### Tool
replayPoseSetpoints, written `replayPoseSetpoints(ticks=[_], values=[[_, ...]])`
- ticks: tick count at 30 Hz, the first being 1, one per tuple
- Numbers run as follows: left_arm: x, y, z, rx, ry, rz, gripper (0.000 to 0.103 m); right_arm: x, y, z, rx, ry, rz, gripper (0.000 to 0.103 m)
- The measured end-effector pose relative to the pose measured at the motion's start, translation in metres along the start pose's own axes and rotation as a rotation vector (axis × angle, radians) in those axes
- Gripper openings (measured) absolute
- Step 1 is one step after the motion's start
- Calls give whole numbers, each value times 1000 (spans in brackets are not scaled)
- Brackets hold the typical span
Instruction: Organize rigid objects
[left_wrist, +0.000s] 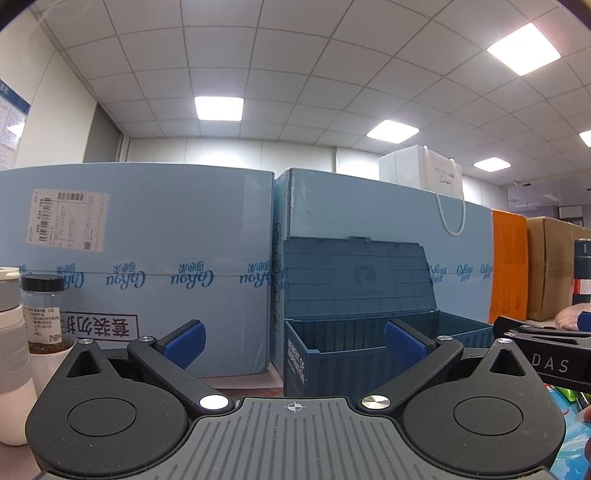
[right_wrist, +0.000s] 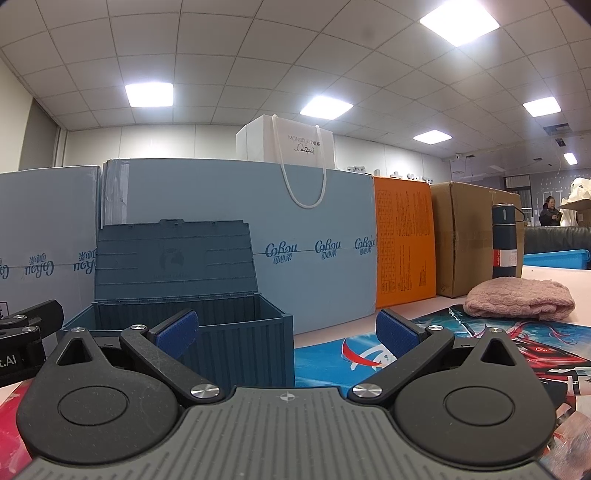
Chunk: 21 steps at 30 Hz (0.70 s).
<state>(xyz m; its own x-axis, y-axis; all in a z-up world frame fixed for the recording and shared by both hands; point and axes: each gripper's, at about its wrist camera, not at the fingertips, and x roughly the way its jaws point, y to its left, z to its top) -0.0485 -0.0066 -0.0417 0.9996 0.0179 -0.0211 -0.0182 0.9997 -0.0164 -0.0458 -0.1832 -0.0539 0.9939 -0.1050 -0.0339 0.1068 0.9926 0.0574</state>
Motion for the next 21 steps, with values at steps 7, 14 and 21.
replayPoseSetpoints(ticks=[7, 14, 21], values=[[0, 0, 0, 0, 1, -4, 103, 1, 0, 0, 0, 4, 2, 103], [1, 0, 0, 3, 3, -12, 103, 1, 0, 0, 1, 6, 3, 103], [1, 0, 0, 2, 3, -19, 103, 1, 0, 0, 1, 6, 3, 103]])
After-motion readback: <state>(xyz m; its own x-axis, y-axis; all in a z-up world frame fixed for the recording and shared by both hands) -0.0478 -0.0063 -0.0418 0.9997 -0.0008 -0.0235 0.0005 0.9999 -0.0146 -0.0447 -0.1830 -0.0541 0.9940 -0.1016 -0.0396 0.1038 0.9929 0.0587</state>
